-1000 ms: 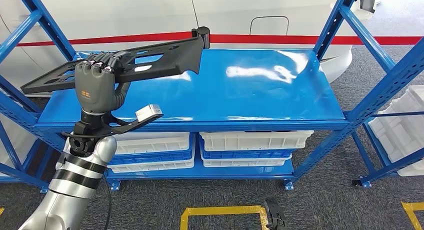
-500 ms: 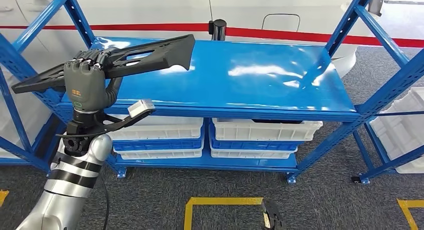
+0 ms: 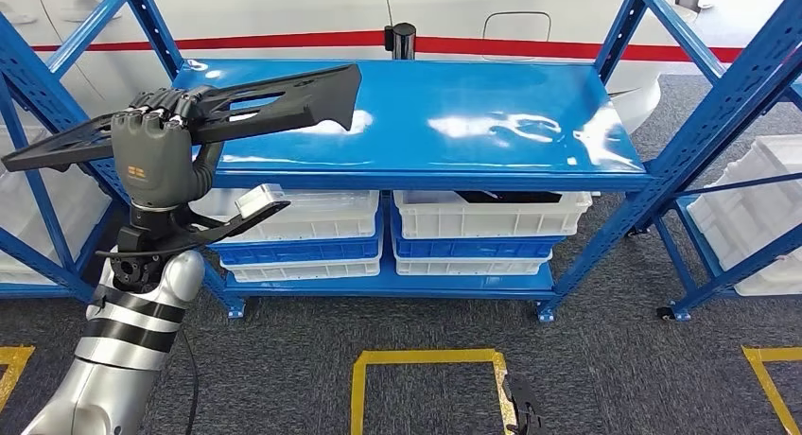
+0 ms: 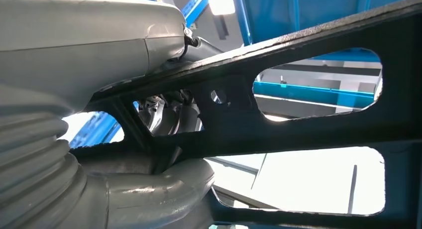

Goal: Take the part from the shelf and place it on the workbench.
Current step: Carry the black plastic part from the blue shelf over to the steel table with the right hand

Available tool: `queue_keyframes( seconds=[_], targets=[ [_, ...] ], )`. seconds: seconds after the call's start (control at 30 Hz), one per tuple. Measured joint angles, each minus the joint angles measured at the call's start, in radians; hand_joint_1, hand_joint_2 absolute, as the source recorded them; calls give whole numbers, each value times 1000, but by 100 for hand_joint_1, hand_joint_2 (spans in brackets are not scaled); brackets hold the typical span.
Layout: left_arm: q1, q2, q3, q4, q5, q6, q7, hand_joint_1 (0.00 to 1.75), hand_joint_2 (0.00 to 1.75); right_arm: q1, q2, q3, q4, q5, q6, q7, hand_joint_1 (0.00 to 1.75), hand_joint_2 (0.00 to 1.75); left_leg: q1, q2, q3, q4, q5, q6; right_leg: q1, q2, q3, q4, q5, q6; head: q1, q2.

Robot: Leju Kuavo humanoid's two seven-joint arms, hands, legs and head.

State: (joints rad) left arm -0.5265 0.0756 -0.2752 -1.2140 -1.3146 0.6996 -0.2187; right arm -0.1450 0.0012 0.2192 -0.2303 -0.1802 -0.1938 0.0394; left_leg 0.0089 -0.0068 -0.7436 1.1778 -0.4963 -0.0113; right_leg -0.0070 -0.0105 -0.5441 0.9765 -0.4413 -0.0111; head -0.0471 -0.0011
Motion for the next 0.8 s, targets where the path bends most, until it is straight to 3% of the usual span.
queue_keyframes(
  seconds=[0.03, 0.07, 0.1, 0.17, 0.2, 0.27, 0.3, 0.37, 0.4, 0.47, 0.53, 0.57, 0.6, 0.63, 0.67, 0.73, 0.8],
  targets=[
    [0, 3, 0, 2, 0, 0, 3, 175, 175, 1, 0, -1, 0, 0, 0, 0, 0, 175, 5, 0, -10, 66, -33, -8, -2, -1, -13, 1, 10, 2, 0, 0],
    [0, 5, -1, 4, -1, 0, 7, 175, 175, 2, 1, -3, 0, 0, 0, 0, 0, 175, 11, 1, -12, 115, -41, -15, -4, -2, -27, 3, 20, 6, 0, 0],
    [-1, 7, -1, 7, -3, 0, 11, 175, 175, 3, 1, -4, 0, 0, 0, 0, 0, 175, 17, 1, 0, 136, -29, -23, -8, -3, -42, 7, 29, 11, 0, 0],
    [-8, 11, -3, 13, -5, 0, 17, 175, 175, 5, 0, -7, 0, -1, 0, 0, 0, 175, 31, 3, 75, 68, 16, -39, -16, -4, -69, 21, 42, 24, -1, 0],
    [-14, 11, -4, 15, -6, 0, 19, 175, 175, 5, -2, -9, 0, -1, 0, -1, 0, 175, 34, 2, 124, 5, 18, -48, -17, -4, -83, 30, 47, 31, -3, 0],
    [-25, 12, -6, 19, -6, 0, 22, 175, 175, 4, -4, -13, 0, -2, -1, -2, 0, 175, 34, 0, 185, -93, -5, -49, -15, -4, -104, 45, 58, 46, -4, 0],
    [-27, 12, -8, 21, -6, 0, 23, 175, 175, 5, -5, -14, 0, -2, -1, -3, 0, 175, 29, -2, 188, -110, -13, -41, -14, -4, -111, 45, 67, 55, -4, 0],
    [-29, 13, -10, 25, -6, 0, 24, 175, 175, 12, -4, -14, 0, -3, -1, -4, 0, 175, 22, -1, 171, -117, 2, -10, -17, -3, -122, 41, 80, 73, -1, 0],
    [-31, 13, -11, 27, -6, 0, 24, 175, 175, 15, -3, -14, 0, -3, -1, -4, 0, 175, 20, 0, 161, -119, 13, 7, -18, -2, -132, 49, 69, 76, 0, 0],
    [-35, 14, -13, 30, -6, 0, 24, 175, 175, 19, -2, -14, 0, -3, -1, -5, 0, 175, 17, 2, 135, -122, 38, 36, -20, 2, -168, 129, -4, 68, 5, 0],
    [-37, 14, -13, 32, -7, 0, 24, 175, 175, 19, 0, -14, 0, -3, -1, -5, 0, 175, 10, 2, 103, -122, 62, 48, -18, 5, -208, 270, -87, 59, 10, 0],
    [-37, 14, -13, 34, -7, 0, 25, 175, 175, 18, 0, -14, 0, -3, -1, -5, 0, 175, 7, 2, 86, -122, 75, 50, -16, 6, -216, 326, -106, 61, 10, 0],
    [-36, 14, -14, 35, -7, 0, 25, 175, 175, 18, 0, -14, 0, -3, -1, -5, 0, 175, 4, 1, 70, -121, 88, 50, -14, 6, -207, 350, -107, 64, 10, 0],
    [-36, 15, -14, 37, -8, 0, 26, 175, 175, 18, 0, -15, 0, -3, -1, -6, 0, 175, 1, 1, 55, -121, 100, 50, -10, 7, -179, 337, -93, 68, 10, 0],
    [-37, 16, -15, 38, -8, 0, 28, 175, 175, 17, 0, -15, 0, -4, -1, -8, 0, 175, 0, 1, 42, -121, 113, 49, -4, 8, -135, 293, -76, 68, 10, 0],
    [-40, 20, -16, 38, -8, 0, 33, 175, 175, 15, -1, -19, -1, -6, -2, -13, 0, 175, -1, 1, 21, -121, 135, 43, 10, 8, -16, 145, -76, 53, 10, 0],
    [-46, 26, -16, 38, -7, 0, 36, 175, 175, 15, -2, -24, -2, -11, -3, -22, 0, 175, 0, 4, 15, -127, 159, 32, 21, 9, 46, 49, -92, 36, 10, 0]
  ],
)
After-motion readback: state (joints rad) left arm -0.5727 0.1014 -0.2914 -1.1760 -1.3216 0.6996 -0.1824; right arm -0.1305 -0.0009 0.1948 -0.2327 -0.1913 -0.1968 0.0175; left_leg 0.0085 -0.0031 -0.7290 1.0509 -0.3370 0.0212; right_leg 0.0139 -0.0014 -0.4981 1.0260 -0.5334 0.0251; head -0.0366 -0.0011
